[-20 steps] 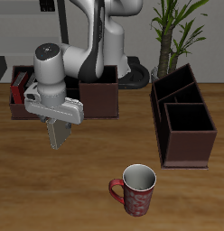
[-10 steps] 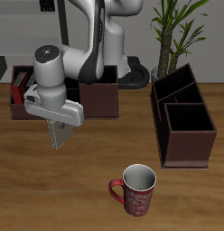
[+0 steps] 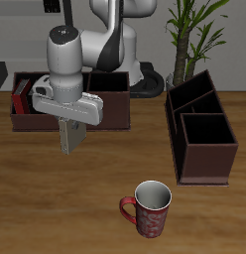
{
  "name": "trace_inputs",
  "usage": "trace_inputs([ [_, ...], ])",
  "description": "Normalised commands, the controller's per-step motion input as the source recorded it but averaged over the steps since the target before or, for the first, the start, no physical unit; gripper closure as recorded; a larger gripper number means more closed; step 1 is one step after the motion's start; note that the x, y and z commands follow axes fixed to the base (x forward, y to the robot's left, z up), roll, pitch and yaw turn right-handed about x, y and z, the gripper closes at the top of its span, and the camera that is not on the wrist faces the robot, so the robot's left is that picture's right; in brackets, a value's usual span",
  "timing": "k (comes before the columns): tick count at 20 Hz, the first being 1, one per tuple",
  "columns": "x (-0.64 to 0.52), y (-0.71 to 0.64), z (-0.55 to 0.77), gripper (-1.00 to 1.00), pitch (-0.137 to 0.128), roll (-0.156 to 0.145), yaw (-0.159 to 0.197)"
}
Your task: Place the red book into the back desk caddy's left compartment and place the black book into the back desk caddy's left compartment and place the yellow book into the left desk caddy's right compartment
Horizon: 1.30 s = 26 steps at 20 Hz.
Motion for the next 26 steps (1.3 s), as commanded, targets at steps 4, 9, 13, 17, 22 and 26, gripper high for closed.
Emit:
trace_inputs([
  [4,0.25,0.55,0.73,1.00,0.046,-0.008,0.011],
  [9,0.27,0.63,0.57,1.00,0.050,-0.018,0.026],
  [13,0.36,0.73,0.30,1.00,0.086,0.050,0.031],
  [17,0.22,0.79,0.30,1.00,0.017,0.040,0.099],
  [22,0.11,0.55,0.33,1.00,0.019,0.046,0.033],
  [26,0.13,0.57,0.26,1.00,0.083,0.004,-0.010],
])
